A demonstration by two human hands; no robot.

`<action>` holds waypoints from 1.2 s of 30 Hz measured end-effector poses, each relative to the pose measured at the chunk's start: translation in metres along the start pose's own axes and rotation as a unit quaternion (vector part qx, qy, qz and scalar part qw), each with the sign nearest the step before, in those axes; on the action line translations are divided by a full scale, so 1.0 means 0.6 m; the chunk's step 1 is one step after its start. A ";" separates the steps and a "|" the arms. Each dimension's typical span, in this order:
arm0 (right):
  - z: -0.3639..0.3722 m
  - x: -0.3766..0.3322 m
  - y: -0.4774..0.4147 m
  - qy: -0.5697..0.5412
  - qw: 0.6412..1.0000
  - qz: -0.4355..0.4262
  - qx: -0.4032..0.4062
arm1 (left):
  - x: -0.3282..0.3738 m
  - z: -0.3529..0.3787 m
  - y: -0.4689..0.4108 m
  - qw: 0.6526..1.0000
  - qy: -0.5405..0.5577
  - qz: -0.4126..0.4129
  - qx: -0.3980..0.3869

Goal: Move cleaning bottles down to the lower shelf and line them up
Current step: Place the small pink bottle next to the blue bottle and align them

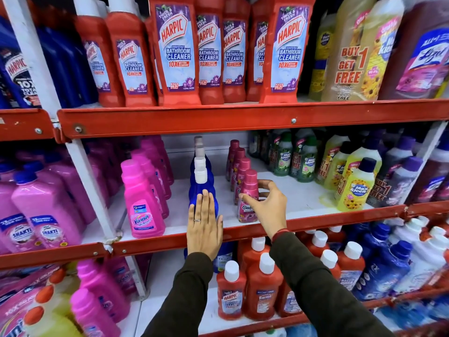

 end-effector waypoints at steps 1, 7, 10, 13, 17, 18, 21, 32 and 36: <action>0.001 0.002 0.000 0.003 1.000 -0.002 -0.001 | 0.000 0.000 0.000 1.000 0.000 0.001 -0.001; 0.006 0.013 0.005 0.030 0.999 -0.029 -0.026 | 0.000 -0.004 0.000 0.999 -0.025 0.012 -0.026; 0.010 0.029 0.019 -0.003 0.997 -0.012 -0.076 | -0.003 -0.007 0.001 0.998 -0.031 0.035 -0.050; 0.004 0.040 0.035 -0.094 0.987 0.053 -0.115 | -0.001 -0.014 0.000 0.996 -0.007 0.052 -0.072; 0.010 0.063 0.037 -0.152 0.973 0.098 -0.141 | 0.051 -0.024 -0.006 0.975 0.146 0.081 -0.148; 0.013 0.070 0.035 -0.153 0.971 0.100 -0.155 | 0.069 -0.024 -0.012 0.957 0.219 0.052 -0.181; 0.012 0.069 0.033 -0.154 0.967 0.095 -0.180 | 0.120 -0.024 -0.026 0.874 0.406 -0.119 -0.238; 0.013 0.084 0.009 -0.143 0.966 0.096 -0.194 | 0.137 0.009 -0.058 0.629 0.597 -0.445 -0.225; 0.013 0.088 0.007 -0.141 0.966 0.094 -0.196 | 0.133 0.014 -0.057 0.622 0.601 -0.453 -0.216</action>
Point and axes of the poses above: each hand's wrist, its own y-axis away from the middle knuckle, its own z-axis out of the palm, x = y × z, the point moved 3 cm from there along -y, towards the middle knuckle, and after that the axes turned 10 degrees about y, right-handed, at the moved point
